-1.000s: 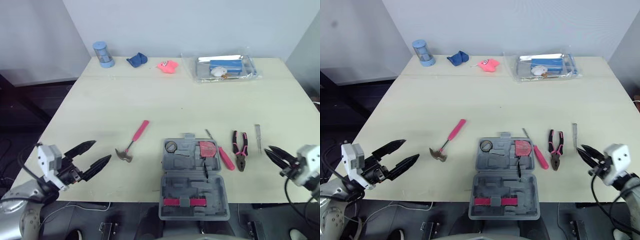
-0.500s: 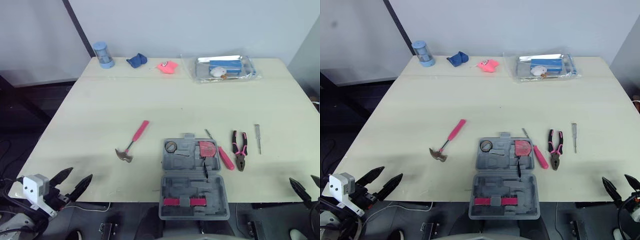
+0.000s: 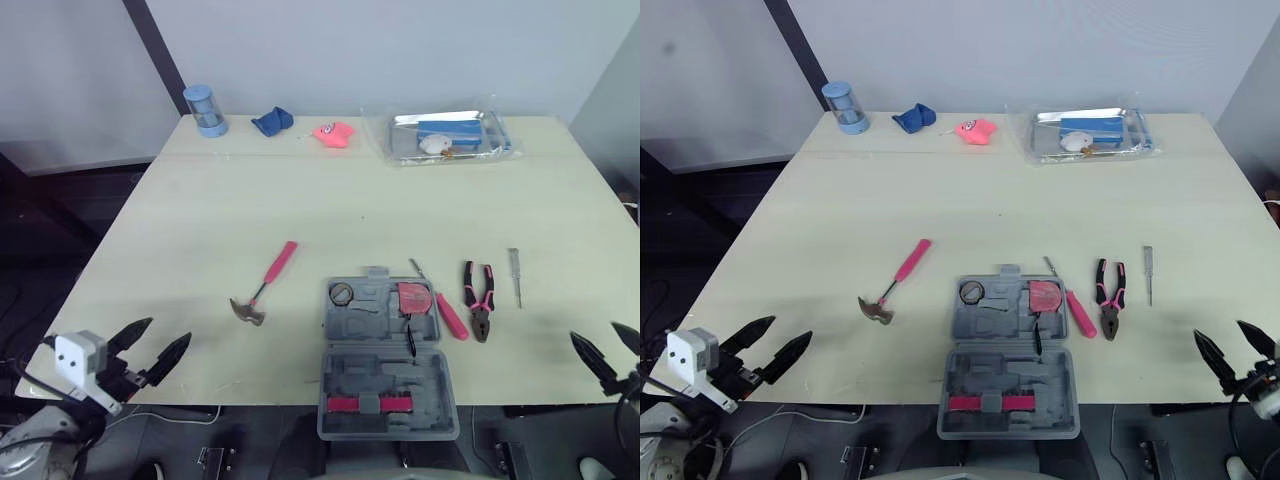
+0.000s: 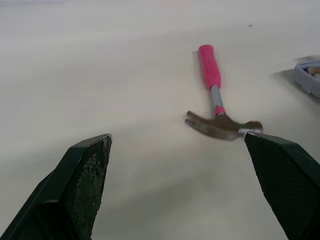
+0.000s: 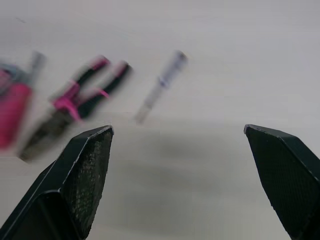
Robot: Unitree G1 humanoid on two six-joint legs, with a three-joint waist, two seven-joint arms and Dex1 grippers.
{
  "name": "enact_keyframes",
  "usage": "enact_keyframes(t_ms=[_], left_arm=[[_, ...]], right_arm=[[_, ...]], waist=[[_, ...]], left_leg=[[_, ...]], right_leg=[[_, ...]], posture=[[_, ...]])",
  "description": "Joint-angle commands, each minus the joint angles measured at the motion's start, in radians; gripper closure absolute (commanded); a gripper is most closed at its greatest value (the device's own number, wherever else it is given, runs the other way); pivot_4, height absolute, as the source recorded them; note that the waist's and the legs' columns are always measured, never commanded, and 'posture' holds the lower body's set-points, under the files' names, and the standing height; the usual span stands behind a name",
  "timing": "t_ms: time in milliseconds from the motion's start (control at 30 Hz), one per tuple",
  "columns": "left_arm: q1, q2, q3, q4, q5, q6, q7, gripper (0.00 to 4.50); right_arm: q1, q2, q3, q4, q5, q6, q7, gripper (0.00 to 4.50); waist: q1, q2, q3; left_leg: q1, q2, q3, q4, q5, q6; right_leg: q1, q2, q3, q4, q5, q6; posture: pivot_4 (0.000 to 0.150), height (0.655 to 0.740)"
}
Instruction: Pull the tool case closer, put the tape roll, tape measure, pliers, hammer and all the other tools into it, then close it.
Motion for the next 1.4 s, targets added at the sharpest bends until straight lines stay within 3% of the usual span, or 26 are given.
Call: enact_keyframes(t_ms=[33, 333, 567, 1033, 1400], left_arm=[[-0.010, 0.022, -0.019, -0.075, -0.015, 0.025, -0.008, 0.00], [-0.095, 0.111, -0.151, -0.209, -0.007, 0.049, -0.119, 0.00], [-0.204, 0.159, -0.231, -0.301, -0.056, 0.100, -0.196, 0.00], [-0.372, 0.295, -0.381, -0.378, -0.116, 0.143, -0.507, 0.00], [-0.480, 0.294, -0.429, -0.449, -0.169, 0.208, -0.524, 0.00]], right_arm=[[-0.019, -0.026, 0.017, -0.117, 0.035, 0.055, -0.008, 0.10], [-0.113, -0.057, 0.176, -0.268, -0.041, 0.183, -0.092, 0.10], [-0.126, 0.040, 0.234, -0.297, -0.144, 0.192, -0.269, 0.10], [-0.105, 0.249, 0.315, -0.292, -0.273, 0.257, -0.550, 0.10], [-0.089, 0.335, 0.395, -0.254, -0.352, 0.237, -0.618, 0.10]], waist=[[0.000, 0.000, 0.000], [0.002, 0.000, 0.000], [0.002, 0.001, 0.000], [0.001, 0.002, 0.001], [-0.002, 0.003, 0.002]], left_leg=[[0.000, 0.000, 0.000, 0.000, 0.000, 0.000], [-0.001, 0.000, 0.000, 0.000, 0.000, 0.000], [-0.001, 0.000, -0.001, 0.000, 0.000, 0.000], [-0.001, 0.000, -0.001, 0.000, 0.000, 0.000], [-0.001, 0.000, -0.001, -0.001, 0.000, 0.000]], right_leg=[[0.000, 0.000, 0.000, 0.000, 0.000, 0.000], [0.000, 0.000, 0.000, 0.000, 0.000, 0.000], [-0.001, 0.000, -0.001, 0.000, 0.000, 0.000], [-0.001, 0.001, -0.001, 0.000, 0.000, 0.000], [-0.002, 0.001, -0.001, 0.001, 0.000, 0.000]], posture=[[0.150, 0.7400], [0.150, 0.7400], [0.150, 0.7400], [0.150, 0.7400], [0.150, 0.7400]])
